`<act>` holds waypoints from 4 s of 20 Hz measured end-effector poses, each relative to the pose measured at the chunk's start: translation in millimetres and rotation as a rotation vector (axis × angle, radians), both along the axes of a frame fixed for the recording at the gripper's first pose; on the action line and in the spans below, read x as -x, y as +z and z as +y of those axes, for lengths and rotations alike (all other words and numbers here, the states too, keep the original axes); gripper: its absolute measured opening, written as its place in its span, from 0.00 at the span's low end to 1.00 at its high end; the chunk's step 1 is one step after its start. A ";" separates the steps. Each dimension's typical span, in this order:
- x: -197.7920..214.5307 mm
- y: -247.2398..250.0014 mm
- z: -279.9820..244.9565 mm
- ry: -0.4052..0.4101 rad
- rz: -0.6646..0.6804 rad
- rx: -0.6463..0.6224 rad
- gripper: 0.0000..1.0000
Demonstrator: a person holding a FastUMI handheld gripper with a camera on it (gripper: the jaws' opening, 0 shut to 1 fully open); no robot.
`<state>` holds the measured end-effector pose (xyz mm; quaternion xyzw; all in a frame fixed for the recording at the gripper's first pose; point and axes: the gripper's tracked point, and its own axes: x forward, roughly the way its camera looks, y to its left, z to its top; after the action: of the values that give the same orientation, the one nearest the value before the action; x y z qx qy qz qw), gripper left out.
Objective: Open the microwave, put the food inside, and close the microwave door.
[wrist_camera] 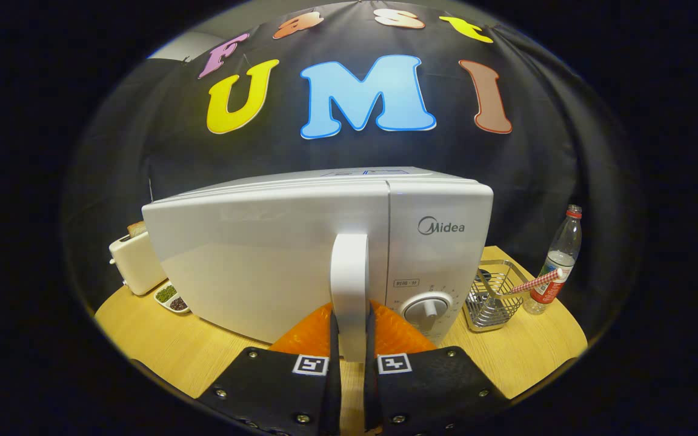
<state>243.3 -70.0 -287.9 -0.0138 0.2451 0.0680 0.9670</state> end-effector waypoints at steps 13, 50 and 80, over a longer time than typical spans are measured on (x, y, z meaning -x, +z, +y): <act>49.7 7.8 9.3 0.013 0.010 0.075 0.06; 264.7 28.5 168.9 -0.038 0.119 0.050 0.23; 356.0 106.9 353.0 0.614 0.044 -0.177 0.31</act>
<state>-112.7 282.9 -181.0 -0.0014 0.2434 0.3781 0.8932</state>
